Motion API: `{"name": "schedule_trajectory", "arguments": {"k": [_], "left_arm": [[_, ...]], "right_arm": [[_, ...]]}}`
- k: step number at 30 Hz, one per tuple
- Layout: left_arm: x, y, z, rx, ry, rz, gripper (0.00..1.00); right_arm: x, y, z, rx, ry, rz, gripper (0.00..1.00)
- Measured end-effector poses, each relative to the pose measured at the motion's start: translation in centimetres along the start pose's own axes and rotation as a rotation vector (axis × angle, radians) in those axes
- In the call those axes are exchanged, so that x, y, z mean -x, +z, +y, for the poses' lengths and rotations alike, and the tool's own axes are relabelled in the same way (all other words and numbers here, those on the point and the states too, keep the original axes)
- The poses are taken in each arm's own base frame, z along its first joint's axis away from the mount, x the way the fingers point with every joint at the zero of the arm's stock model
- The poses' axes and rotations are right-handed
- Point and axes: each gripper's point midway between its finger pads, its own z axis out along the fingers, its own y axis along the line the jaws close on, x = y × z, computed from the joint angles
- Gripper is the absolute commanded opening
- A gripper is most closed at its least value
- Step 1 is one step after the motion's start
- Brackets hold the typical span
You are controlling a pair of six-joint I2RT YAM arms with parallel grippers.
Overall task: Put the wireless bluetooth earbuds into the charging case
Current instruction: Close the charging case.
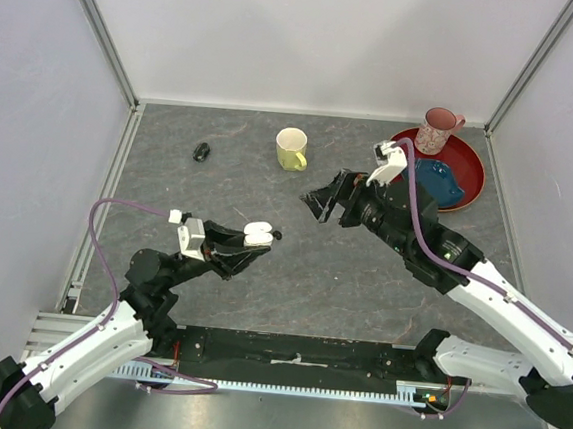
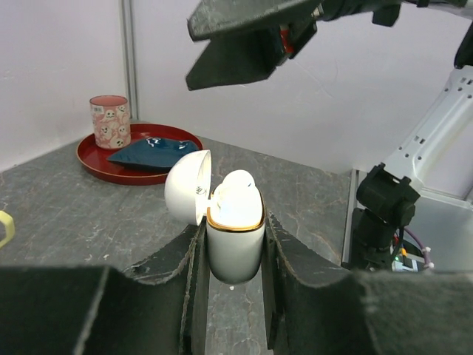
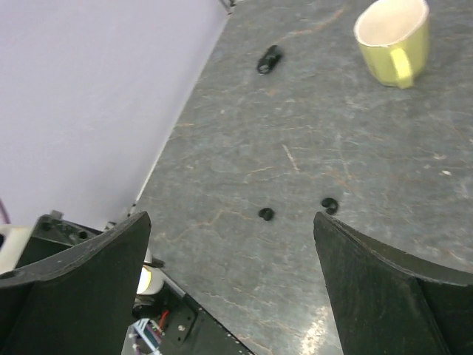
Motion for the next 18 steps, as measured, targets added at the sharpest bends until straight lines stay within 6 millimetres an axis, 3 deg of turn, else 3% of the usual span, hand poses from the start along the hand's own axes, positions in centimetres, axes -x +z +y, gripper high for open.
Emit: {"name": "schedule_trajectory", "arguments": {"k": [4,10,18], "left_arm": [[-0.3,0.0,-0.6,-0.037,-0.003,0.016,0.02],[-0.4,0.5,-1.6,-0.108,-0.01,0.05,0.02],[-1.4,0.7,-2.6,-0.18,-0.029,0.1,0.02]], "right_arm": [[-0.4,0.9,1.8,0.08,0.013,0.039,0.98],[-3.9,2.2,2.0,0.135,0.045,0.148,0.98],[-6.1,2.7,3.3,0.224,0.056,0.238,0.98]]}}
